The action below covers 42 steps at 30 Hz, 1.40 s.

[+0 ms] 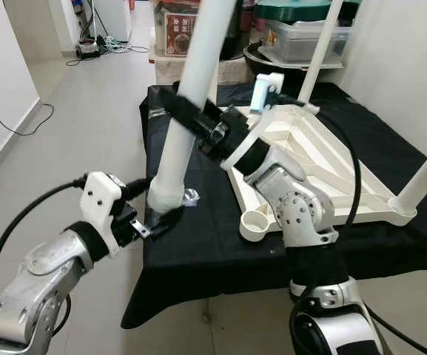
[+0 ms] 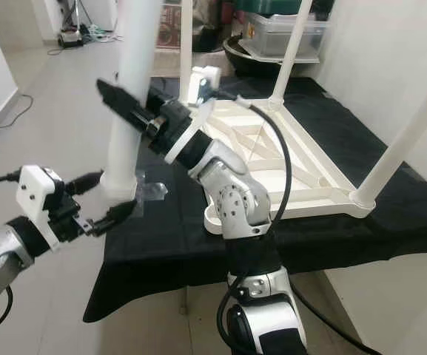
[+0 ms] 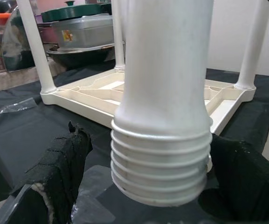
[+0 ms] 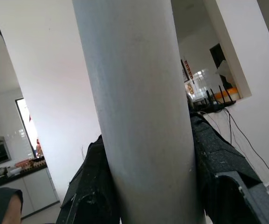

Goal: Building children table

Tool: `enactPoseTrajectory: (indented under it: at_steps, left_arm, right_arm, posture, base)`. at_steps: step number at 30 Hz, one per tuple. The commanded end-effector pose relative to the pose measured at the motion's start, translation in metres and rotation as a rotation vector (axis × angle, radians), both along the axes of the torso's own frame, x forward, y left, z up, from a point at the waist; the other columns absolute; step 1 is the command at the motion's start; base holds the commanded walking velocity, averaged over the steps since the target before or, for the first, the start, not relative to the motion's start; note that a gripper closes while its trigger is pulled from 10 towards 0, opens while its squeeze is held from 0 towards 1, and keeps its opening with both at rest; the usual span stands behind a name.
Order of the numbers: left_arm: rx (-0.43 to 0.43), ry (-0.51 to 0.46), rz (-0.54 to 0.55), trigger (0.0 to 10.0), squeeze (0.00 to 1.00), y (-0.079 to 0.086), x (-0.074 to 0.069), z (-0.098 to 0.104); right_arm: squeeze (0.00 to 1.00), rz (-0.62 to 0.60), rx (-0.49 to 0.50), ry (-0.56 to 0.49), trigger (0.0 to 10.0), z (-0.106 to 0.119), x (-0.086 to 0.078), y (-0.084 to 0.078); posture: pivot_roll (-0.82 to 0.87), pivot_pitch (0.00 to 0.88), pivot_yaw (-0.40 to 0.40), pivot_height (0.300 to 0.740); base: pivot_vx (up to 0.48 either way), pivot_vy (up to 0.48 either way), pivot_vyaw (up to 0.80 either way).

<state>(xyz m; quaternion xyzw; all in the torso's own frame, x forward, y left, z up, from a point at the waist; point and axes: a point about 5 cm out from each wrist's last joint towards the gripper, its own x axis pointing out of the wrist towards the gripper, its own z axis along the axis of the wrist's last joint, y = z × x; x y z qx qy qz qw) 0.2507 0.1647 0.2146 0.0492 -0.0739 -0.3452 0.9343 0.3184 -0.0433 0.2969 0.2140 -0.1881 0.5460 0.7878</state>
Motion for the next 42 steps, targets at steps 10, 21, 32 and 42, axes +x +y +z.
enactPoseTrajectory:
  at_steps: [10,21,32,42]
  left_arm:
    - [-0.006,0.036,-0.078,0.0,0.0,-0.011,0.002,-0.008]
    - [0.025,0.024,-0.093,0.0,0.0,-0.015,0.001,-0.011]
    - [0.078,0.002,-0.049,10.0,0.0,-0.015,0.007,-0.01]
    - [0.254,-0.042,0.056,10.0,0.0,-0.012,0.014,-0.018]
  right_arm:
    - [0.0,0.058,-0.01,-0.036,0.0,0.005,-0.011,0.008]
    - [0.0,0.078,-0.022,-0.057,0.0,0.005,-0.017,0.009]
    - [0.64,0.024,-0.117,0.011,10.0,-0.008,-0.01,0.012]
    - [0.0,-0.012,-0.166,0.112,10.0,-0.027,-0.011,0.02]
  posture:
    - [0.11,0.0,-0.069,0.74]
    - [0.1,0.0,-0.066,0.74]
    - [0.1,0.0,-0.07,0.74]
    - [0.11,0.0,-0.076,0.74]
  base:
    - [0.0,0.0,0.0]
    - [0.0,0.0,0.0]
    - [0.0,0.0,0.0]
    - [0.0,0.0,0.0]
